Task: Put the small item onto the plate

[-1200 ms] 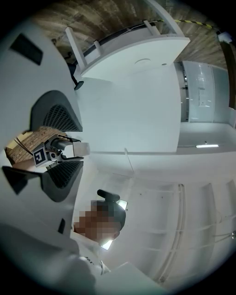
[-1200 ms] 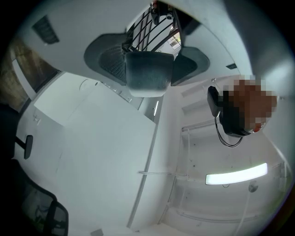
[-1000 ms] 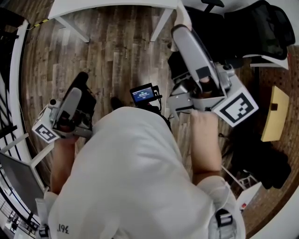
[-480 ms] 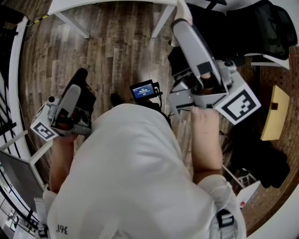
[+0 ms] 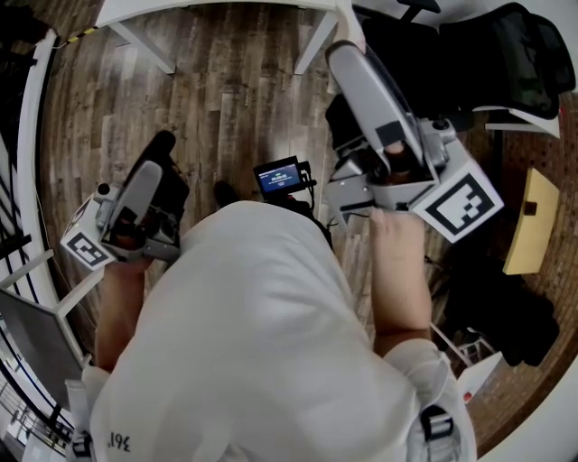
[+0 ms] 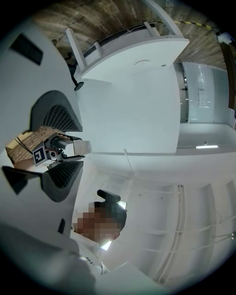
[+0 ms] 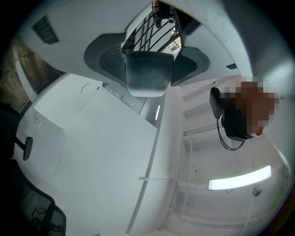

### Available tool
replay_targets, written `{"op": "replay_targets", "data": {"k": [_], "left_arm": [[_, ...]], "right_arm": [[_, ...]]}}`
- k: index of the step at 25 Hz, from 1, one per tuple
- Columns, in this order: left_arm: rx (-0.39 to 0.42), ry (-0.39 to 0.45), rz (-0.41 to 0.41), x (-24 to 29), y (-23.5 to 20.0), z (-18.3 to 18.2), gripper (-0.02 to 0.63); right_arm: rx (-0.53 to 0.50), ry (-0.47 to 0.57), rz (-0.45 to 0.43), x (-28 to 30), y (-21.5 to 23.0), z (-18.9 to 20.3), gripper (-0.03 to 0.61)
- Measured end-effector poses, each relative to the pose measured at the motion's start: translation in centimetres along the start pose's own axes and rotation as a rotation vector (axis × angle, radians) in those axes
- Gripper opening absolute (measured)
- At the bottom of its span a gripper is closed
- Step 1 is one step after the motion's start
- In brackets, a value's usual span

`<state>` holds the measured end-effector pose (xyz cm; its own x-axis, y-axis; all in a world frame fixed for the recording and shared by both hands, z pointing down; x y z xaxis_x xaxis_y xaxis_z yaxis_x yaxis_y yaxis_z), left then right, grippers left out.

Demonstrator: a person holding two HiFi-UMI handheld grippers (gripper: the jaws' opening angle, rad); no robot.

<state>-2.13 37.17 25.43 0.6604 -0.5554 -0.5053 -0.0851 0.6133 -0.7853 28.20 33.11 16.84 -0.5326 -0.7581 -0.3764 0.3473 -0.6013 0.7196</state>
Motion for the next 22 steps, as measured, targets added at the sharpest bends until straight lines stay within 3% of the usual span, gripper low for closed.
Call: {"op": "replay_targets", "data": {"k": [22], "left_arm": [[-0.008,-0.002,-0.007,-0.6,-0.3,-0.2,0.199]], "right_arm": [[-0.017,-0.044,0.044,0.2,0.2,1.1,0.308]]}}
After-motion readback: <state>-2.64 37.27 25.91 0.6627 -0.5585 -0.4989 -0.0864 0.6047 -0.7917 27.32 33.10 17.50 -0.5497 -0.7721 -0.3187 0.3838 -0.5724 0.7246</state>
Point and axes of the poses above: the fingertips, and each gripper's own axes: x forward along the fingers, y to its right, z out of its underside, the point moved 9 cm from there along -x, backward along the fingers, and after that the axes turned 9 degrees about y, right-handed, at the moved point
